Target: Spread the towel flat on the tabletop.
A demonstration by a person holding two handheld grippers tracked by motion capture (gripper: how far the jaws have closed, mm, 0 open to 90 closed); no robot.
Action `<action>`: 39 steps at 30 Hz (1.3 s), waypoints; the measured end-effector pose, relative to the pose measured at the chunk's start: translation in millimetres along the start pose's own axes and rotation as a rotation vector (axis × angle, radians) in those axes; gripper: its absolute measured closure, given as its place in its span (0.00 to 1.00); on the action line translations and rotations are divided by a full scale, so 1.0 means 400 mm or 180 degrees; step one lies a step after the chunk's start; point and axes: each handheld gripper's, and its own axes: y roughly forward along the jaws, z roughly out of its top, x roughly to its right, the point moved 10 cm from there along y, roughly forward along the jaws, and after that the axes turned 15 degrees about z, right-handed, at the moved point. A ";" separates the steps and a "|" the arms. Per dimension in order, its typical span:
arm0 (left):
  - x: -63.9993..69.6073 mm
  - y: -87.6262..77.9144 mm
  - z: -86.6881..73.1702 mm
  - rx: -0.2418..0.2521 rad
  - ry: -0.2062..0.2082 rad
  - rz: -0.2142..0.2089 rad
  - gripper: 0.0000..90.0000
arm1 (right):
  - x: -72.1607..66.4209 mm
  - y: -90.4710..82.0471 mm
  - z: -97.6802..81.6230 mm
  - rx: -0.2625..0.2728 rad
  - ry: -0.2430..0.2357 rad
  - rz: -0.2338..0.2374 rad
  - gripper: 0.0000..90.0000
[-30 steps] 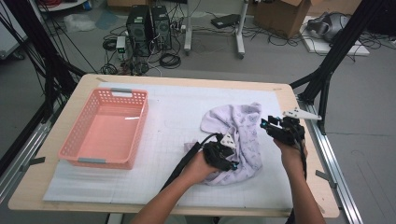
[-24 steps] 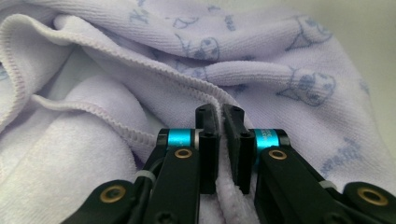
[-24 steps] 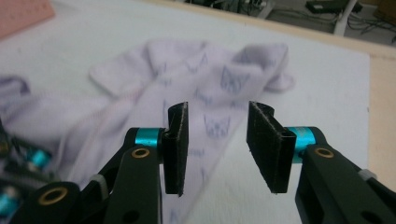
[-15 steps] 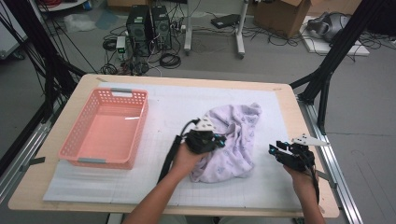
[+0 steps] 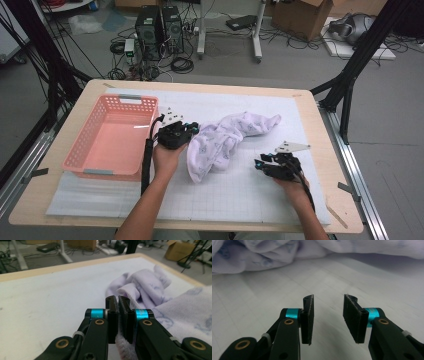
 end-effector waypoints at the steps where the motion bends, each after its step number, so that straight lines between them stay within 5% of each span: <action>1: -0.006 0.003 -0.008 -0.0017 0.0019 0.0049 0.95 | -0.009 0.019 0.009 -0.0016 -0.0035 0.0050 0.67; 8: -0.020 0.005 -0.010 0.0006 -0.0029 0.0067 0.95 | -0.048 0.129 0.067 -0.0123 -0.0261 0.0196 0.63; 10: -0.015 0.005 -0.012 -0.0006 -0.0020 0.0038 0.95 | -0.036 0.181 0.088 -0.0167 -0.0336 0.0056 0.52; 13: -0.009 0.004 -0.009 0.0018 -0.0054 -0.0014 0.95 | -0.021 0.222 0.107 -0.0236 -0.0347 -0.0048 0.50; 16: -0.014 0.002 -0.007 0.0032 -0.0057 0.0003 0.95 | -0.026 0.257 0.125 -0.0339 -0.0437 -0.0017 0.63; 17: -0.016 0.001 -0.006 0.0031 -0.0079 -0.0001 0.95 | -0.031 0.264 0.132 -0.0349 -0.0508 0.0003 0.79; 18: -0.020 0.000 -0.005 0.0041 -0.0095 -0.0005 0.95 | -0.031 0.264 0.132 -0.0349 -0.0508 0.0003 0.79; 19: -0.023 -0.001 -0.005 0.0039 -0.0113 -0.0003 0.95 | -0.043 0.277 0.136 -0.0350 -0.0542 0.0083 0.96; 21: -0.028 -0.004 -0.005 0.0038 -0.0125 -0.0002 0.95 | -0.046 0.276 0.135 -0.0331 -0.0509 0.0124 0.97; 23: -0.030 -0.011 -0.003 0.0043 -0.0127 -0.0025 0.95 | -0.051 0.260 0.125 -0.0380 -0.0345 0.0313 0.98; 28: -0.022 -0.012 -0.002 0.0043 -0.0119 -0.0048 0.95 | -0.077 0.170 0.098 -0.0341 -0.0337 0.0487 0.98; 33: -0.001 -0.004 -0.008 0.0002 -0.0097 -0.0092 0.95 | -0.101 0.074 0.048 -0.0401 -0.0405 0.0499 0.98; 34: 0.005 0.000 -0.012 -0.0019 -0.0086 -0.0102 0.95 | -0.111 0.027 0.026 -0.0341 -0.0401 0.0522 0.98; 39: 0.054 0.022 -0.029 -0.0103 0.0013 -0.0196 0.94 | -0.129 -0.073 -0.014 -0.0256 -0.0368 0.0502 0.98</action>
